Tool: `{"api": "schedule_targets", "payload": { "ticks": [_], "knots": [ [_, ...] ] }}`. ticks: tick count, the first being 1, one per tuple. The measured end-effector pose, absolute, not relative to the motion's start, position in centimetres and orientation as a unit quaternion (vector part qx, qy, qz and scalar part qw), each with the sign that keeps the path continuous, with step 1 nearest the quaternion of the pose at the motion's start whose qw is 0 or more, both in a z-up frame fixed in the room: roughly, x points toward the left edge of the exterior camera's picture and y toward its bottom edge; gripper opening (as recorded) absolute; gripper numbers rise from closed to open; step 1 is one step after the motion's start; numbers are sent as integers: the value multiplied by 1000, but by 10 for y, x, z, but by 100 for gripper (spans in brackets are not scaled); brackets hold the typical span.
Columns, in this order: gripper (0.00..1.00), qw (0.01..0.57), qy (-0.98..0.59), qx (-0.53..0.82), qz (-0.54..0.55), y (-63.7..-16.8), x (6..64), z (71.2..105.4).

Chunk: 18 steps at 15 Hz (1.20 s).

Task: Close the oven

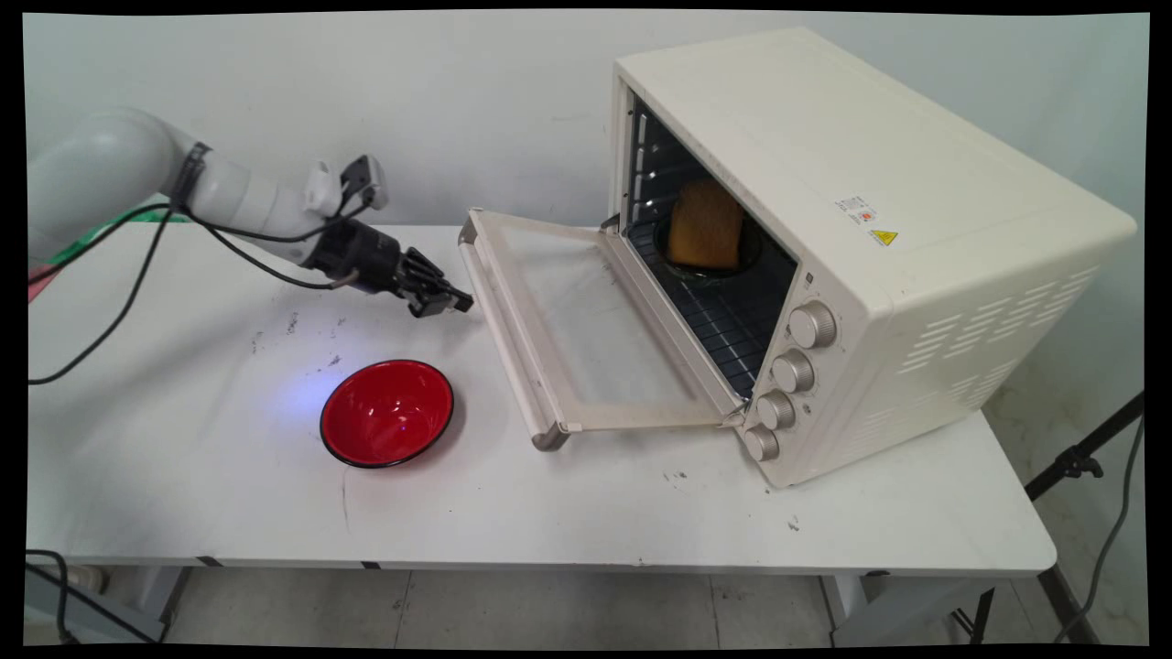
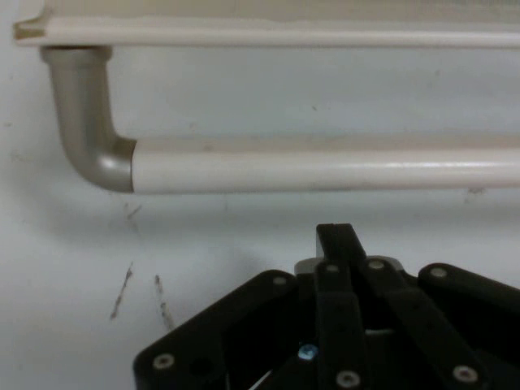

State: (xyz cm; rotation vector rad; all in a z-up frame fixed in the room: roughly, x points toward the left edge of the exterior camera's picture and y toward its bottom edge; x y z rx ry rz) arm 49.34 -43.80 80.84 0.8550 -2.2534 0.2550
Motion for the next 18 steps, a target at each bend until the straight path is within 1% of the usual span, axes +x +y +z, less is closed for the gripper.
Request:
{"api": "schedule_targets", "payload": {
  "ticks": [5,10,18],
  "knots": [
    [0,349,-874,323,100,-451,472,791],
    [0,348,-875,319,105,-460,458,781],
    [0,349,-875,313,119,-464,454,787]
  ]
}}
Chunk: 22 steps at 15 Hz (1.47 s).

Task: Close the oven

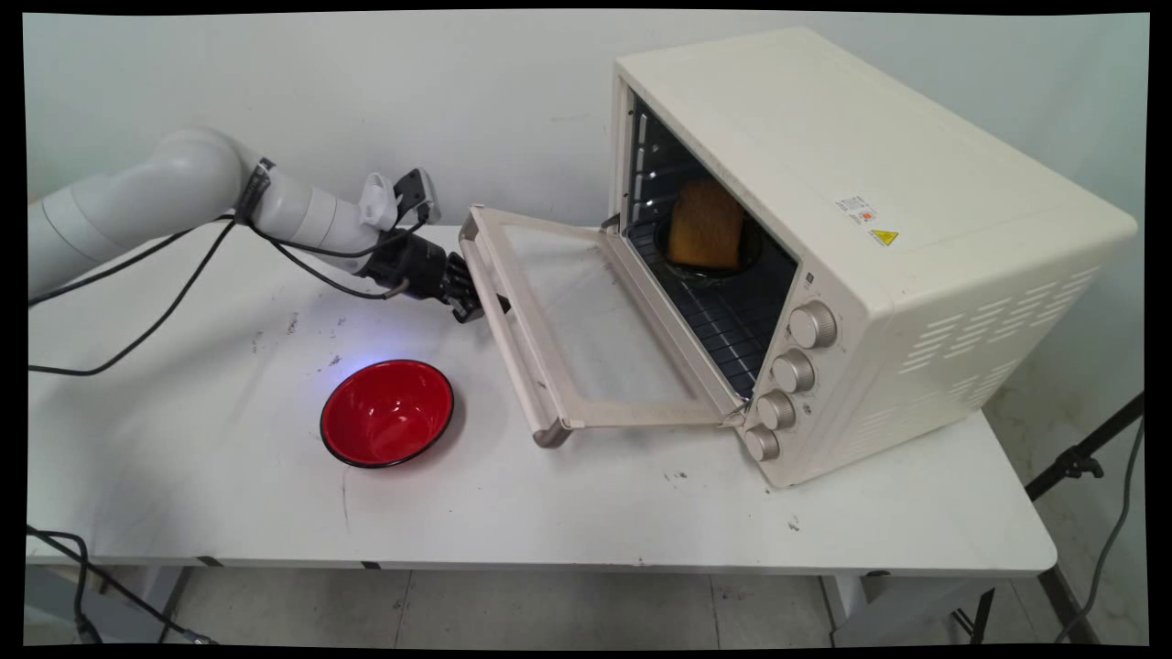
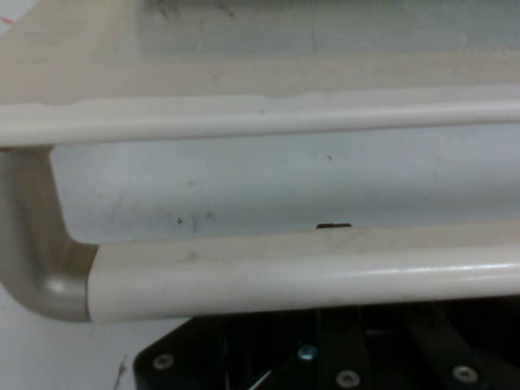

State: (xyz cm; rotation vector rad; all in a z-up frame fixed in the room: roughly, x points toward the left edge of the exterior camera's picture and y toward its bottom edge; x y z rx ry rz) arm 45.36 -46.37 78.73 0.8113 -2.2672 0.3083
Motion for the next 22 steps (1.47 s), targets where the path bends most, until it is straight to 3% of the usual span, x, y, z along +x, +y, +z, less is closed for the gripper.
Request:
{"api": "schedule_targets", "payload": {
  "ticks": [22],
  "knots": [
    [0,422,-842,296,158,-511,400,884]
  ]
}}
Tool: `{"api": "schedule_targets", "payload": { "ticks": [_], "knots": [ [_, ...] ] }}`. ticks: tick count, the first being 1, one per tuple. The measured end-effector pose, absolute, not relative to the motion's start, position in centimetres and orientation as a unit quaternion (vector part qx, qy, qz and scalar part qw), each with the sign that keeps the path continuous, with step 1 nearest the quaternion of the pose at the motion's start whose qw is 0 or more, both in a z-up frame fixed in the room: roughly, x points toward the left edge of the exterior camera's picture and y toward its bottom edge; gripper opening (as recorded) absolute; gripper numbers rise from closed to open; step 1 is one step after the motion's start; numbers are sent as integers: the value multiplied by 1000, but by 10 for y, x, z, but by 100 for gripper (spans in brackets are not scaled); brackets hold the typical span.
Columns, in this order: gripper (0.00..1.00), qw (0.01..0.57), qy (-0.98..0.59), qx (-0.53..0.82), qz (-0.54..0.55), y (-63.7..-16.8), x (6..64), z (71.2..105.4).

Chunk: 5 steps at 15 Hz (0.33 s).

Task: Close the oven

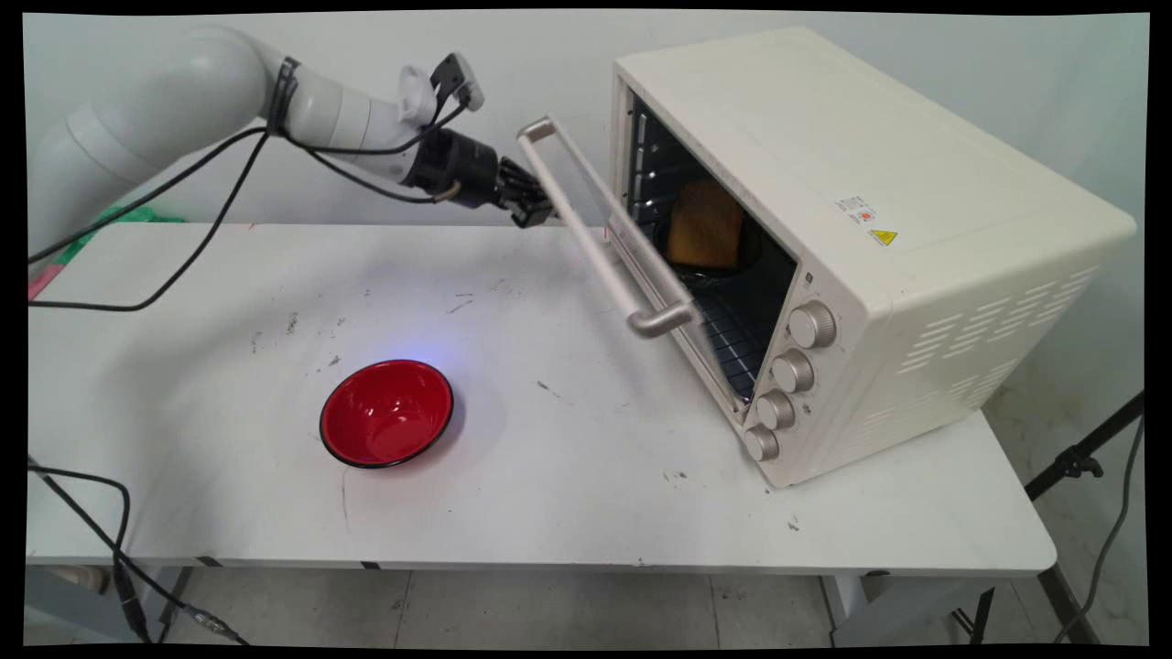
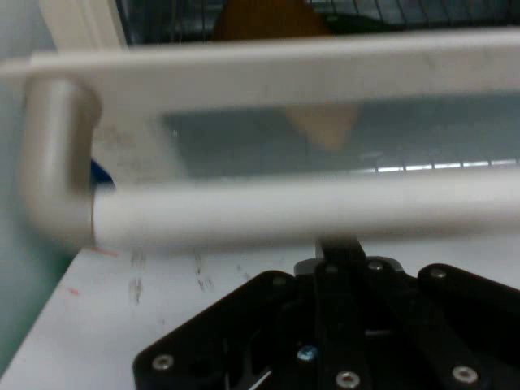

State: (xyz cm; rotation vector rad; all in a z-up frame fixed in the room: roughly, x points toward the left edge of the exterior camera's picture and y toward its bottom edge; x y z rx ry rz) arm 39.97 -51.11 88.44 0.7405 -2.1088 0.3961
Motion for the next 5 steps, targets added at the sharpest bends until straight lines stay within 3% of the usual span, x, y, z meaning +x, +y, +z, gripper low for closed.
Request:
{"api": "schedule_targets", "payload": {
  "ticks": [5],
  "knots": [
    [0,430,-838,292,162,-518,394,896]
  ]
}}
